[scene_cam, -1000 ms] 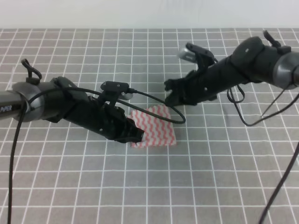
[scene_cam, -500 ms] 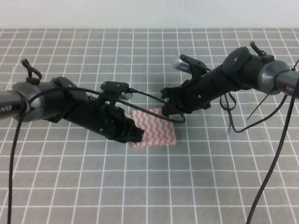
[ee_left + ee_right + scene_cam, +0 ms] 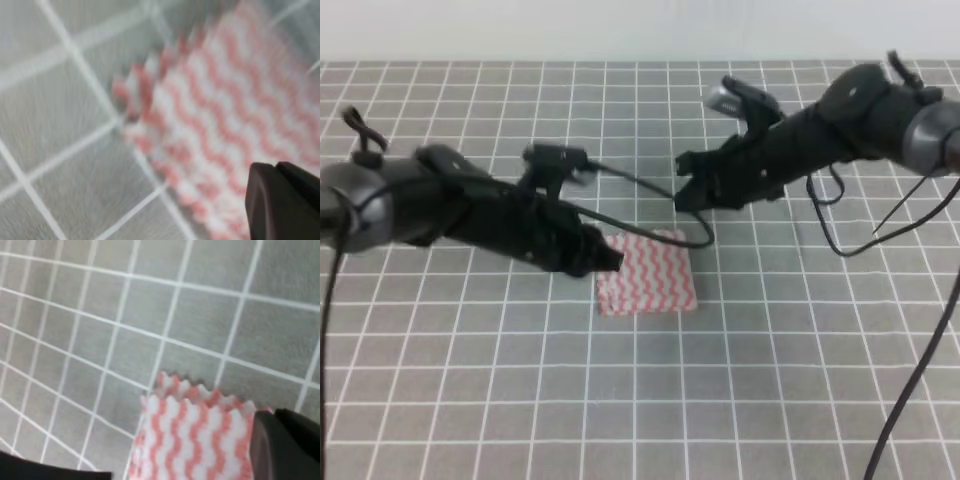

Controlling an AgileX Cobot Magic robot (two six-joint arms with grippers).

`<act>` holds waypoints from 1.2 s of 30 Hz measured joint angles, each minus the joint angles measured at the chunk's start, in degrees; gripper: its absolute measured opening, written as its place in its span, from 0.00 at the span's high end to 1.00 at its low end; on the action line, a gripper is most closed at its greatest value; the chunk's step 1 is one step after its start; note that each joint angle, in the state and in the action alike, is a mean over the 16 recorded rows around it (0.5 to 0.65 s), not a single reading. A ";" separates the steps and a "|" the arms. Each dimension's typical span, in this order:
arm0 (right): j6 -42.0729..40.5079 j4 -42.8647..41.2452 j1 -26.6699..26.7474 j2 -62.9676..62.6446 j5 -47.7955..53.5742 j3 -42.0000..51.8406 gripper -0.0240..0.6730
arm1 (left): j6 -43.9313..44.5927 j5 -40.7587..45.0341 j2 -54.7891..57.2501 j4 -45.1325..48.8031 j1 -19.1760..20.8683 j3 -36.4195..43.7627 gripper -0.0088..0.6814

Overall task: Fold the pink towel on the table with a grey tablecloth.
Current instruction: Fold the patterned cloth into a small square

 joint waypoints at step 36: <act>2.54 -10.13 -0.07 -66.97 -13.09 47.57 0.99 | 3.46 -27.65 -71.85 -2.85 0.00 43.74 0.99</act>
